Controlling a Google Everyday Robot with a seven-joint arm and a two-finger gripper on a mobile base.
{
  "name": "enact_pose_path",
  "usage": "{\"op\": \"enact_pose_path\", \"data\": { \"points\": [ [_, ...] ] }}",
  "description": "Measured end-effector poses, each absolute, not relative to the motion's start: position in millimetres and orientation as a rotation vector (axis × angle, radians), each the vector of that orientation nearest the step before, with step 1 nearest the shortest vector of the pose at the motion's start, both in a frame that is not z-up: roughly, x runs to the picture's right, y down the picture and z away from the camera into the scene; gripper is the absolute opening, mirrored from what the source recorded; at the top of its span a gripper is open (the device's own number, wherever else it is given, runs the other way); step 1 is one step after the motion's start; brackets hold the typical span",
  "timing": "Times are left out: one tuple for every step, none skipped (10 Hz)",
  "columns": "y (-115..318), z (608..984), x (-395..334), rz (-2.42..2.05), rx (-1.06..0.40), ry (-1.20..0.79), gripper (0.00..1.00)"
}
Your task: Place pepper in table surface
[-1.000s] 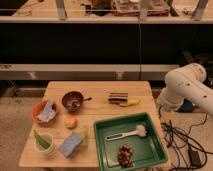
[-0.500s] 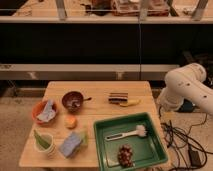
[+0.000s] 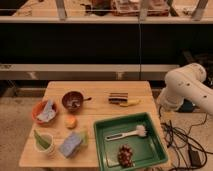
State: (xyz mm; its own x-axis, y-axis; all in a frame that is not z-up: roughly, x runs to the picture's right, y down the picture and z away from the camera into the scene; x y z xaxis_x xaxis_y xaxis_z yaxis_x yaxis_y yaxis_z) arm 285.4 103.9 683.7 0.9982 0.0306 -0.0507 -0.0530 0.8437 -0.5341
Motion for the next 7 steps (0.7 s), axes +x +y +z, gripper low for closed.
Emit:
{"op": "enact_pose_path", "data": {
  "points": [
    [103,682,284,0.029,-0.563,0.038,0.65],
    [98,674,276,-0.027,-0.563,0.028,0.65],
    [96,669,263,-0.071,-0.562,0.014,0.65],
    [95,666,249,-0.112,-0.564,0.002,0.65],
    [97,661,229,-0.163,-0.571,-0.009,0.65],
    [99,656,197,-0.229,-0.573,-0.03,0.65],
    [101,652,176,-0.273,-0.577,-0.045,0.65]
  ]
}}
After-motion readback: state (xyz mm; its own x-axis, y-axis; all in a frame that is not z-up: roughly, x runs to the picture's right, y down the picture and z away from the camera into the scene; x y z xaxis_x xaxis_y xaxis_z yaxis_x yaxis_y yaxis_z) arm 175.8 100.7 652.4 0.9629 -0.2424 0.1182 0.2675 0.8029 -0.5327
